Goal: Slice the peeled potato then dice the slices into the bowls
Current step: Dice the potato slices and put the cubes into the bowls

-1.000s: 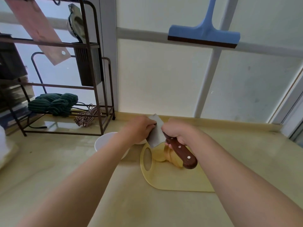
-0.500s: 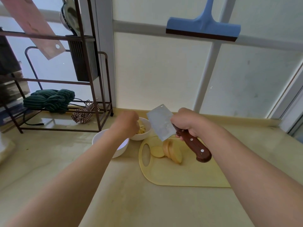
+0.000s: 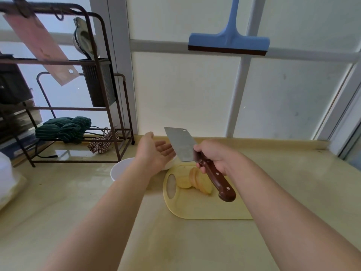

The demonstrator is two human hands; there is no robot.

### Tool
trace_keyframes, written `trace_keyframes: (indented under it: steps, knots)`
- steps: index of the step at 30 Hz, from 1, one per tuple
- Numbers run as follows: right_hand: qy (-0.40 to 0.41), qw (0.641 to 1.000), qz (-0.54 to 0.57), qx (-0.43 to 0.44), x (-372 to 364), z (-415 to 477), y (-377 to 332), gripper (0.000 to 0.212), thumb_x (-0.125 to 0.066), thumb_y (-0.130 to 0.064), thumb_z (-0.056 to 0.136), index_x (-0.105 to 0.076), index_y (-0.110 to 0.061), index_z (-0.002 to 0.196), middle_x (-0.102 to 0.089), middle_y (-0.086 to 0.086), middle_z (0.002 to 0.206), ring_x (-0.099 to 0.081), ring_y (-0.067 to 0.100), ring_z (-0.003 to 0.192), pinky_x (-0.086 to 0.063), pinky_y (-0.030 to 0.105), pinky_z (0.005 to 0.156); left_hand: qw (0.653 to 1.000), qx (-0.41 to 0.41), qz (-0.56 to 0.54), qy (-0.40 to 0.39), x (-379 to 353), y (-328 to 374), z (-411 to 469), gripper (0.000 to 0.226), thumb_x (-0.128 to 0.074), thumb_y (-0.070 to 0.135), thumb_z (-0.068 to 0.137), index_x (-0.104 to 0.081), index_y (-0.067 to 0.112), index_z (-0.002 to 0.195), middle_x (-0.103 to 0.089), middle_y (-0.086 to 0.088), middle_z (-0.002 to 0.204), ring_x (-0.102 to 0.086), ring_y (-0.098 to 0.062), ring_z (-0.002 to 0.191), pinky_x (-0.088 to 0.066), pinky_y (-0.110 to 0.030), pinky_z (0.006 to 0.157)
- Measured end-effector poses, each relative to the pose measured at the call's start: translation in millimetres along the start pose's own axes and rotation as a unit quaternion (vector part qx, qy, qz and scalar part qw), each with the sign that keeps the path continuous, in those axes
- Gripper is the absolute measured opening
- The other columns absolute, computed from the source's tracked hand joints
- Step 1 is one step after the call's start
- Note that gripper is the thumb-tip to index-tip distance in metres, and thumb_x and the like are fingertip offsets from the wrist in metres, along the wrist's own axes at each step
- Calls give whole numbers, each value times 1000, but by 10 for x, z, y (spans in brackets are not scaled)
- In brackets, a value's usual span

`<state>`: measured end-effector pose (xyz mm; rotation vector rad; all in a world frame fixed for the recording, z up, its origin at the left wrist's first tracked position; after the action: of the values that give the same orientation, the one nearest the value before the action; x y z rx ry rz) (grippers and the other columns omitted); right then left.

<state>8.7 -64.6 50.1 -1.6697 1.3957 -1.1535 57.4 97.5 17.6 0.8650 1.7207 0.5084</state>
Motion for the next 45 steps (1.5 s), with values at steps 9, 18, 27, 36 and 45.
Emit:
trace_keyframes:
  steps: [9, 18, 27, 36, 45]
  knots:
    - [7, 1000, 2, 2, -197, 115, 46, 15, -45, -9, 105, -51, -4, 92, -50, 11, 72, -49, 19, 51, -39, 22, 37, 988, 51, -90, -111, 96, 123, -70, 64, -29, 44, 103, -45, -14, 126, -58, -32, 123, -60, -43, 111, -51, -52, 88]
    - [109, 994, -13, 29, 562, 47, 94, 22, -44, -9, 107, -50, -6, 86, -48, 11, 66, -46, 21, 51, -36, 20, 34, 998, 9, 7, -54, 247, 296, -91, 43, -39, 22, 101, -52, -13, 121, -63, -30, 117, -64, -41, 107, -55, -46, 91]
    - [218, 973, -2, -71, 2003, -313, 1044, 21, -48, -11, 106, -49, -4, 86, -46, 13, 70, -46, 25, 55, -38, 19, 30, 754, -228, 606, -112, -698, -537, -408, 16, -52, 14, 90, -67, 15, 84, -72, -7, 89, -65, -21, 78, -57, -37, 73]
    - [200, 976, -4, -88, 2163, -366, 1487, 11, -52, -5, 102, -53, 1, 93, -58, 17, 77, -54, 25, 53, -43, 24, 40, 541, -244, 786, -176, -1136, -1687, -166, 24, -45, 8, 86, -55, 15, 65, -57, -7, 82, -56, -28, 74, -42, -29, 60]
    - [180, 980, -45, -74, 2131, -279, 1518, 5, -47, 1, 98, -50, 1, 94, -54, 20, 81, -54, 24, 47, -44, 28, 46, 565, -229, 776, -160, -1305, -1881, -12, 21, -42, 5, 86, -48, 17, 69, -47, -1, 72, -43, -22, 68, -36, -29, 61]
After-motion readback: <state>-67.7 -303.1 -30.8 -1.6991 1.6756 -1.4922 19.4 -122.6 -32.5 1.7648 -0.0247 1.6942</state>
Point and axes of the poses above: each hand's wrist, its own z-axis towards the middle knuckle, its own x-axis out of the back of the hand, y = z × x, the point moved 3 cm from there along z, towards the middle knuckle
